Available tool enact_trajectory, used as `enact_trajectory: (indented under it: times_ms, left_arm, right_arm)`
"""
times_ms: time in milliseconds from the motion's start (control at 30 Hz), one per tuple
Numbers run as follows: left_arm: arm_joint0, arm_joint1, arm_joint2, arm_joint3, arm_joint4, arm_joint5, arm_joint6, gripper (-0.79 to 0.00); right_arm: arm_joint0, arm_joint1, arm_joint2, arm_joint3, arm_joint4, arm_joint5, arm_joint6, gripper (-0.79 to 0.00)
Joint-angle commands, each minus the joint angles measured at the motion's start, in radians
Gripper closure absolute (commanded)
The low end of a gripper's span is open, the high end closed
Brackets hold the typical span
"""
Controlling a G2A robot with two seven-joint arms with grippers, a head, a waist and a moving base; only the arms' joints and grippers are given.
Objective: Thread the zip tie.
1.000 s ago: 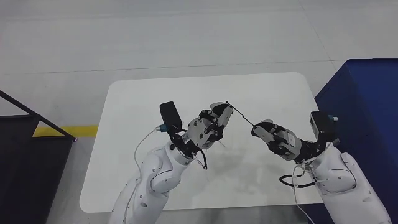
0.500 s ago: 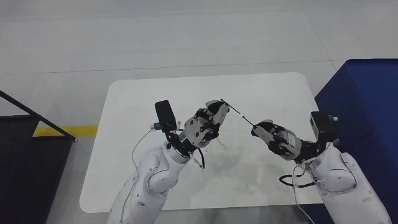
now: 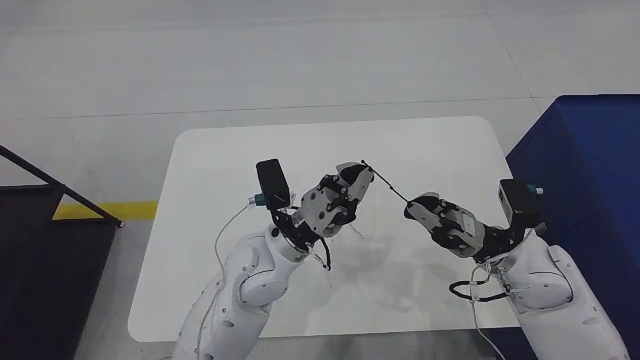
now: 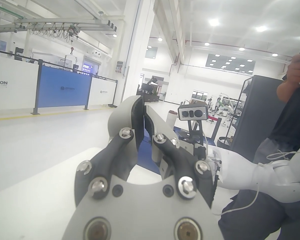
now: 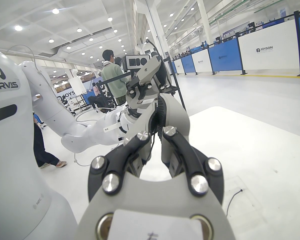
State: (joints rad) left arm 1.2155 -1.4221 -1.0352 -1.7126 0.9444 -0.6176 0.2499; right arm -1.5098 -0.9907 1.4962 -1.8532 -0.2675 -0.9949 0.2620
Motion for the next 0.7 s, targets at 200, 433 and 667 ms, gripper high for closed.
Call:
enact_trajectory:
  times_ms: [200,433,667]
  left_arm:
    - [-0.005,0.000,0.005,0.007,-0.009,0.002,-0.013,0.000]
    - [0.012,0.003,-0.005,-0.010,-0.020,-0.002,-0.003,0.000]
    - [0.014,0.004,-0.002,-0.010,-0.024,-0.006,-0.020,0.000]
  right_arm:
    - [0.000,0.000,0.000,0.000,0.000,0.000,0.000,0.000]
    - [0.000,0.000,0.000,0.000,0.000,0.000,0.000,0.000]
    - [0.000,0.000,0.000,0.000,0.000,0.000,0.000,0.000]
